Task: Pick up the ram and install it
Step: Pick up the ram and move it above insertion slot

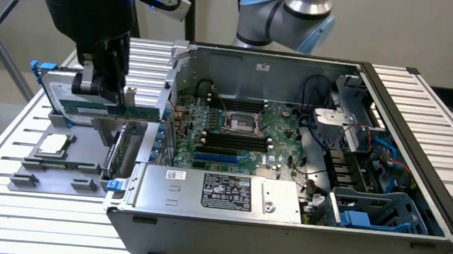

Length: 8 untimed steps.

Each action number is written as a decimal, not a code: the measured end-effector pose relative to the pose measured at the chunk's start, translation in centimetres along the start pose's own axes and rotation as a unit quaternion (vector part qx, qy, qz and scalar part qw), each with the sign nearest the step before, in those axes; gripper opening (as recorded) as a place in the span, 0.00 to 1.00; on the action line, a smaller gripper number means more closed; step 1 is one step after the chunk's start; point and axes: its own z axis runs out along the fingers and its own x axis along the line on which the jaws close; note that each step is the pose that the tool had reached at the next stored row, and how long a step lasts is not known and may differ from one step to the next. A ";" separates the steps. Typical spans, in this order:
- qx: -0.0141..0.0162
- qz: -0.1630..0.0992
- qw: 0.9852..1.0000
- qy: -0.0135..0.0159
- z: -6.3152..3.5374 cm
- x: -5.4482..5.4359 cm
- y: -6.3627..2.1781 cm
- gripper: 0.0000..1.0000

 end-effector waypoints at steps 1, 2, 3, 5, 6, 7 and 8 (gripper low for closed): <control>0.000 0.000 1.000 -0.001 -0.02 0.0 -0.45 0.14; 0.000 0.000 1.000 -0.001 -0.04 0.0 -0.90 0.14; 0.000 0.000 1.000 -0.002 -0.06 0.1 -1.38 0.14; -0.001 0.000 1.000 -0.003 -0.09 0.1 -2.28 0.14; -0.001 0.000 1.000 -0.004 -0.11 0.1 -2.73 0.14; -0.001 0.000 1.000 -0.004 -0.13 0.1 -3.20 0.14; -0.001 0.000 1.000 -0.005 -0.14 0.2 -3.64 0.14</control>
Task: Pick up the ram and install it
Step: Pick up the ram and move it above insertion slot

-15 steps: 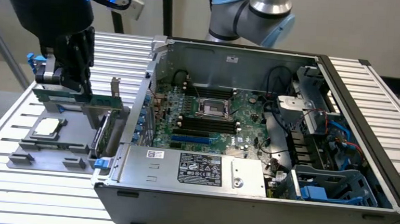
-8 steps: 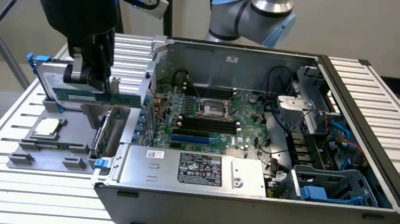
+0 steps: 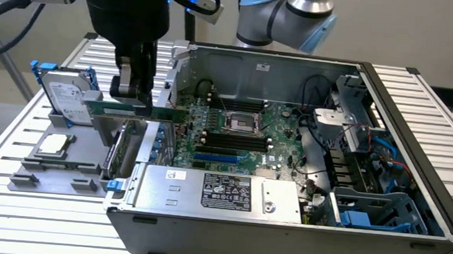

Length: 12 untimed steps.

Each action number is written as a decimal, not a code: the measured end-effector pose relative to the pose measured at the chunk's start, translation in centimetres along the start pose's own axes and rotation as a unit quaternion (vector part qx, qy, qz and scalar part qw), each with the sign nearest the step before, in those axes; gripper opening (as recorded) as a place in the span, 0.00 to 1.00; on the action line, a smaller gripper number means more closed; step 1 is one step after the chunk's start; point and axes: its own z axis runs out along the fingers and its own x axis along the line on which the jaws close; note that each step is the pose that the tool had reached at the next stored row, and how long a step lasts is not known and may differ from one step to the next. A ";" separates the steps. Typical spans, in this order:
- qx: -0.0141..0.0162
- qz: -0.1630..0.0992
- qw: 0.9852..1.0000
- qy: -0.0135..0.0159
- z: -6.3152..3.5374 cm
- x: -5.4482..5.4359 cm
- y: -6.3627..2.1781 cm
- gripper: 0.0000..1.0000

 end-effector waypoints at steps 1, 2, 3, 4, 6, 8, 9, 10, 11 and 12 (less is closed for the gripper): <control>0.000 0.000 1.000 -0.001 -0.01 0.0 -0.45 0.14; -0.001 0.000 1.000 -0.001 -0.04 0.0 -0.92 0.14; -0.001 0.000 1.000 -0.001 -0.06 0.1 -1.37 0.14; -0.001 0.000 1.000 -0.002 -0.07 0.1 -1.80 0.14; -0.002 0.000 1.000 -0.003 -0.11 0.1 -2.72 0.14; -0.002 0.000 1.000 -0.004 -0.14 0.2 -3.63 0.14; -0.002 0.000 1.000 -0.004 -0.16 0.2 -4.08 0.14; -0.003 0.000 1.000 -0.004 -0.18 0.2 -4.53 0.14; -0.003 0.000 1.000 -0.005 -0.20 0.2 -4.98 0.14; -0.003 0.000 1.000 -0.005 -0.22 0.2 -5.42 0.14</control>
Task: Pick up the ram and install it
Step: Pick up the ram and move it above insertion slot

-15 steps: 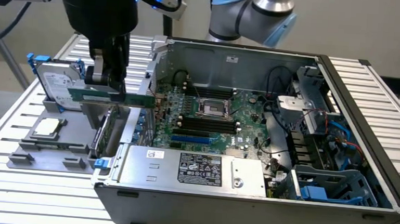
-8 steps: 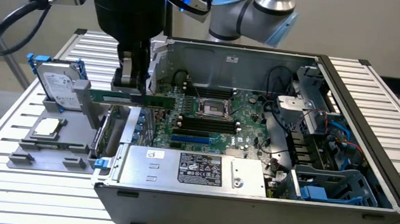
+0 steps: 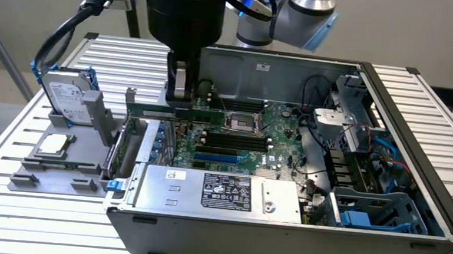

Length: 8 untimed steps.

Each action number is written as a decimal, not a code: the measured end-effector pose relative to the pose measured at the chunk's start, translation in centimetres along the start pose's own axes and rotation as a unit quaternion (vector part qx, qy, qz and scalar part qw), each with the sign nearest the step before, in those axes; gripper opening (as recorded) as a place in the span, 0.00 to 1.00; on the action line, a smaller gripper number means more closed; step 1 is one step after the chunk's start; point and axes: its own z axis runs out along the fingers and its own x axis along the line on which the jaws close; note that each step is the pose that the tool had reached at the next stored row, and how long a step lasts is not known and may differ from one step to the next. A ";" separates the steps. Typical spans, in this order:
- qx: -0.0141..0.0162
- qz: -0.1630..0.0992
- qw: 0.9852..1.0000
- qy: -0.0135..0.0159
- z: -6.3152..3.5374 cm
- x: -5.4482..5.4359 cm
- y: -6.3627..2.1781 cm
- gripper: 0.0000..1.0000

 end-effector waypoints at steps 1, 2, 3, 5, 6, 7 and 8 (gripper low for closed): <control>0.000 0.000 1.000 0.000 -0.02 0.0 -0.49 0.14; 0.000 0.000 1.000 -0.001 -0.04 0.0 -0.94 0.14; 0.000 0.000 1.000 -0.001 -0.06 0.0 -1.39 0.14; -0.001 0.000 1.000 -0.001 -0.10 -0.1 -2.30 0.14; -0.001 0.000 1.000 -0.002 -0.12 -0.1 -2.77 0.14; -0.001 0.000 1.000 -0.001 -0.14 -0.2 -3.21 0.14; -0.001 0.000 1.000 -0.002 -0.15 -0.3 -3.64 0.14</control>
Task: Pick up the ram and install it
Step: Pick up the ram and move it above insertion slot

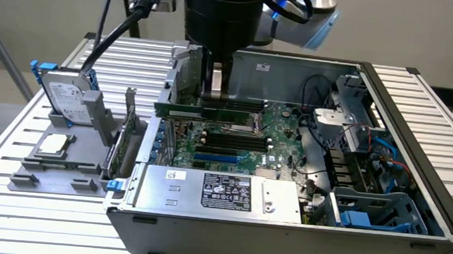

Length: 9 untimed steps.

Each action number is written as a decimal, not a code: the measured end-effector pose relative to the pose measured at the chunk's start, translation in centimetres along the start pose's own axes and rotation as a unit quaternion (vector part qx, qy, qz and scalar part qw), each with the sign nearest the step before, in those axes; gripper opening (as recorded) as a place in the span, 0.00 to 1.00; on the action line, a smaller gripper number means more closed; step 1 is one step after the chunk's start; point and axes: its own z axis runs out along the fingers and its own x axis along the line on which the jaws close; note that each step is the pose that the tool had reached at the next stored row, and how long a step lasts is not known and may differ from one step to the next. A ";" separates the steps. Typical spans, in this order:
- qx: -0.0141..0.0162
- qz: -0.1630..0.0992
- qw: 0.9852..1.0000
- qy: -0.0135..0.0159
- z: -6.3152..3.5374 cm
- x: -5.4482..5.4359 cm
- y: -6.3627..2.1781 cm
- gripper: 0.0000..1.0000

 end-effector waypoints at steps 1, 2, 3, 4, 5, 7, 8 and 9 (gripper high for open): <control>0.000 0.000 1.000 0.000 -0.01 -0.1 -0.41 0.14; 0.000 0.000 1.000 0.000 -0.01 -0.2 -0.78 0.14; 0.000 0.000 1.000 0.000 0.00 -0.4 -1.10 0.14; 0.000 0.000 1.000 0.000 0.03 -0.6 -1.40 0.14; 0.000 0.000 1.000 0.000 0.07 -0.9 -1.65 0.14; 0.000 0.000 1.000 0.000 0.16 -1.5 -2.12 0.14; 0.000 0.000 1.000 0.000 0.21 -1.8 -2.32 0.14; 0.000 0.000 1.000 0.000 0.26 -2.2 -2.51 0.14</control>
